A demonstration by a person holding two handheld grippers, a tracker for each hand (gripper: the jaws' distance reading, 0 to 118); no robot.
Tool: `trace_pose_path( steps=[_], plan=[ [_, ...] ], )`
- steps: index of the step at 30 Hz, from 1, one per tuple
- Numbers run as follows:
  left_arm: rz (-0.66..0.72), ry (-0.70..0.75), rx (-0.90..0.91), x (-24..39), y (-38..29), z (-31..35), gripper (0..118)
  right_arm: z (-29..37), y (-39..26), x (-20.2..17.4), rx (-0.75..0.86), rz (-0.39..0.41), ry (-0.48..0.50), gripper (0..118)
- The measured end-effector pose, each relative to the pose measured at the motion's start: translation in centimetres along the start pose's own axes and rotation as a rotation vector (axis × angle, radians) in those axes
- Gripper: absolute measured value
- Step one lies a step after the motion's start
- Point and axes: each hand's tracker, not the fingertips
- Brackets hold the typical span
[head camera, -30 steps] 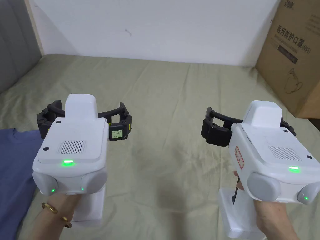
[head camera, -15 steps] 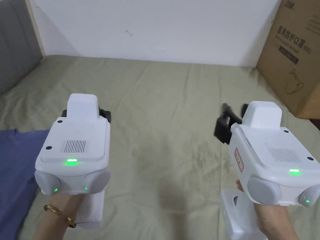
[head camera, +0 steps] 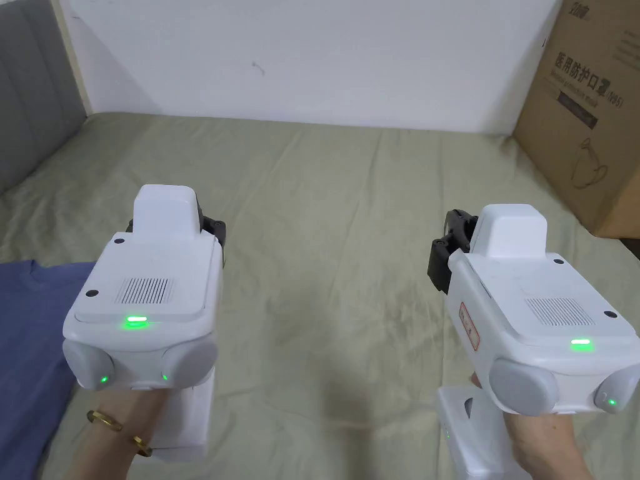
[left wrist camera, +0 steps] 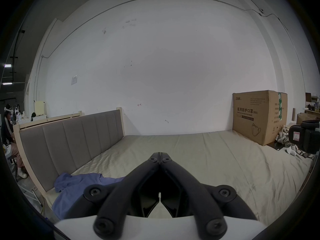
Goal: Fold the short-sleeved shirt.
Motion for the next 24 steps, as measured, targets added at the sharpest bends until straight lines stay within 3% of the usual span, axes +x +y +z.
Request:
trace_pose_path(
  steps=[15,24],
  plan=[
    [0.016,0.006,-0.010,-1.2,0.1,-0.2,0,-1.5,0.5,-1.4,-0.027,-0.002,0.032,0],
    [0.009,0.128,0.002,-5.8,0.4,1.5,0,-3.1,1.7,-6.2,-0.001,0.040,0.165,0]
  ],
)
